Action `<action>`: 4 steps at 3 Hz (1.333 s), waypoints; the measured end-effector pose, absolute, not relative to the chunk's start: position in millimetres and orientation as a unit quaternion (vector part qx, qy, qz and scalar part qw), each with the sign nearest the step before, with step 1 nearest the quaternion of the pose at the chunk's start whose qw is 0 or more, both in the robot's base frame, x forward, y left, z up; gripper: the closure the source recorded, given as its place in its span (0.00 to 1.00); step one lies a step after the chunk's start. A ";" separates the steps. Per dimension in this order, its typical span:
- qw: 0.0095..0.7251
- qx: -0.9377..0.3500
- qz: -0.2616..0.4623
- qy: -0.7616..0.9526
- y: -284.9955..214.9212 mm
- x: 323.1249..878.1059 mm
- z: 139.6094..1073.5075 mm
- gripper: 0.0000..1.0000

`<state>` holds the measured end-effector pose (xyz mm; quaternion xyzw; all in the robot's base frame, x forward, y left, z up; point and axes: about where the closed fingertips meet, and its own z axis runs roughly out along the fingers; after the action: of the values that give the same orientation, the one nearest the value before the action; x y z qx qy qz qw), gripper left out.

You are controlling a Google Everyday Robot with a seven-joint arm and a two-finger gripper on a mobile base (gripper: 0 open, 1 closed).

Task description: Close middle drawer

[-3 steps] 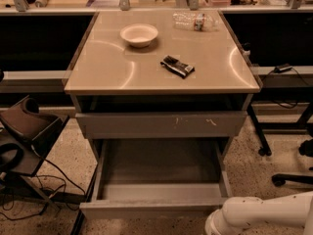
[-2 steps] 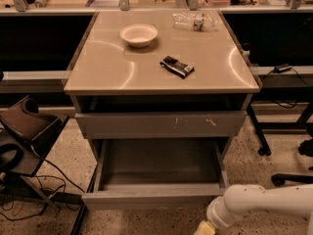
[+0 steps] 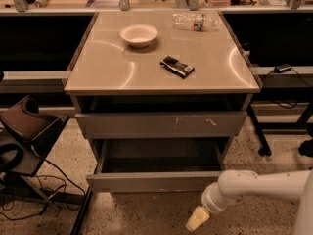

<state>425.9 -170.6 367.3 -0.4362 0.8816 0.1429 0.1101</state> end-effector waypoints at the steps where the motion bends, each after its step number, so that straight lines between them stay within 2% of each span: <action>1: 0.108 -0.440 0.151 0.878 -158.7 451.7 361.3 0.00; 4: 0.118 -0.439 0.160 0.876 -142.5 500.8 360.5 0.00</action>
Offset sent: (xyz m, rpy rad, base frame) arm 0.1493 0.0573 -0.0303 0.0756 0.0242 0.0262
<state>500.8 -142.5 360.5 -0.4387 0.8763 0.1602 0.1185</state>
